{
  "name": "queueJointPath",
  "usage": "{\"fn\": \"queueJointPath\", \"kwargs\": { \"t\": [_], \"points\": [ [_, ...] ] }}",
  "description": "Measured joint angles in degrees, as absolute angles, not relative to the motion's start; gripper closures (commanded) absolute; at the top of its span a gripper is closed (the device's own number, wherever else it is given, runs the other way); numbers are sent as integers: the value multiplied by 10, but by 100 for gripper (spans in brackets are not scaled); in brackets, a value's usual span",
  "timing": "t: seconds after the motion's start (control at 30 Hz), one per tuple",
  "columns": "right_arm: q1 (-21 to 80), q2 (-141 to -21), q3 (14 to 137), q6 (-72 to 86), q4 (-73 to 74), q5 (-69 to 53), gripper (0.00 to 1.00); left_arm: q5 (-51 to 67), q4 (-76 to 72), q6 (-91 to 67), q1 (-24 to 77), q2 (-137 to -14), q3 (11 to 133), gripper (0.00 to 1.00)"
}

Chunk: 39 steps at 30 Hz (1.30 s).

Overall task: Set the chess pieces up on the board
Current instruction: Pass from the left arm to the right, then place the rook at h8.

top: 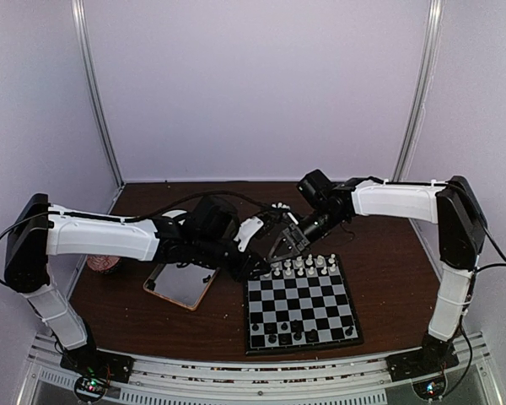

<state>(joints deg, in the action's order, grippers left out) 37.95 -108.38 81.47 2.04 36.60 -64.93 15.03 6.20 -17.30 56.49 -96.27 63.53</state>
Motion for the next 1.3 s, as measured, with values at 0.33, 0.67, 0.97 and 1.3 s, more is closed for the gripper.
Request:
{"fn": "queueJointPath", "kwargs": {
  "t": [0.33,0.67,0.97,1.3],
  "points": [
    [371,-1063,810,2,367,-628,93,124,76,-165,565,-957,633,63],
    [369,-1025,809,-63,404,-561,93,91,167,-115,551,-846,600,57],
    [462,-976,816,-156,462,-425,93,60,241,-105,377,-758,633,47],
    [649,-1000,870,-238,515,-280,94,42,256,-82,267,-788,669,38]
  ]
}}
